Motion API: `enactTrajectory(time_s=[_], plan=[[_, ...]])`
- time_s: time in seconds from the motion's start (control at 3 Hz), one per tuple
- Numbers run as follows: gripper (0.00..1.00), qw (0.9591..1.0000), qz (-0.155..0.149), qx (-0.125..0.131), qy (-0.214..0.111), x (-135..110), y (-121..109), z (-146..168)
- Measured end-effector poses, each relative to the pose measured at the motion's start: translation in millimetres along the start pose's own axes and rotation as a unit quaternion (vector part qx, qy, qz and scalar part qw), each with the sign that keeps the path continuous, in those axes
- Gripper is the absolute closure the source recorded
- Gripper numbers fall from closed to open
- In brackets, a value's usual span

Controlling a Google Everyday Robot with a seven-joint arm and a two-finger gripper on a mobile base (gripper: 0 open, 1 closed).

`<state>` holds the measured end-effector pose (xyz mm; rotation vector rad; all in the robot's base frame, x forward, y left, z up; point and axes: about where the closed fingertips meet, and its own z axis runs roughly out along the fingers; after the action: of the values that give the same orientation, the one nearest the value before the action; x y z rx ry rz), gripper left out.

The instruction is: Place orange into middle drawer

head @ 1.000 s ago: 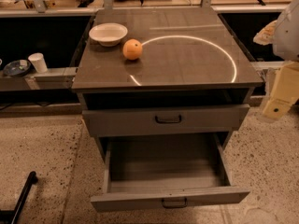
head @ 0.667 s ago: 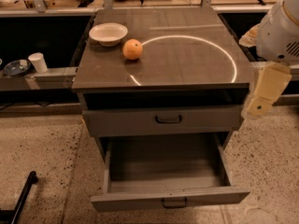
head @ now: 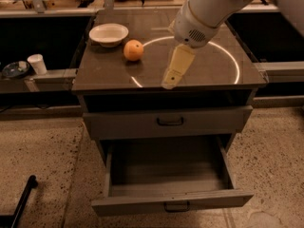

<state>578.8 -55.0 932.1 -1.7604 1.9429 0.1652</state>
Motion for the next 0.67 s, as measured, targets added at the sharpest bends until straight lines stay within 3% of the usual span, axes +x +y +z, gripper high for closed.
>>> enactTrajectory(time_s=[0.33, 0.67], plan=[[0.0, 0.9982, 0.01, 0.017, -0.057, -36.4, -35.4, 29.3], [0.0, 0.9931, 0.061, 0.034, -0.095, -57.3, -72.8, 63.0]])
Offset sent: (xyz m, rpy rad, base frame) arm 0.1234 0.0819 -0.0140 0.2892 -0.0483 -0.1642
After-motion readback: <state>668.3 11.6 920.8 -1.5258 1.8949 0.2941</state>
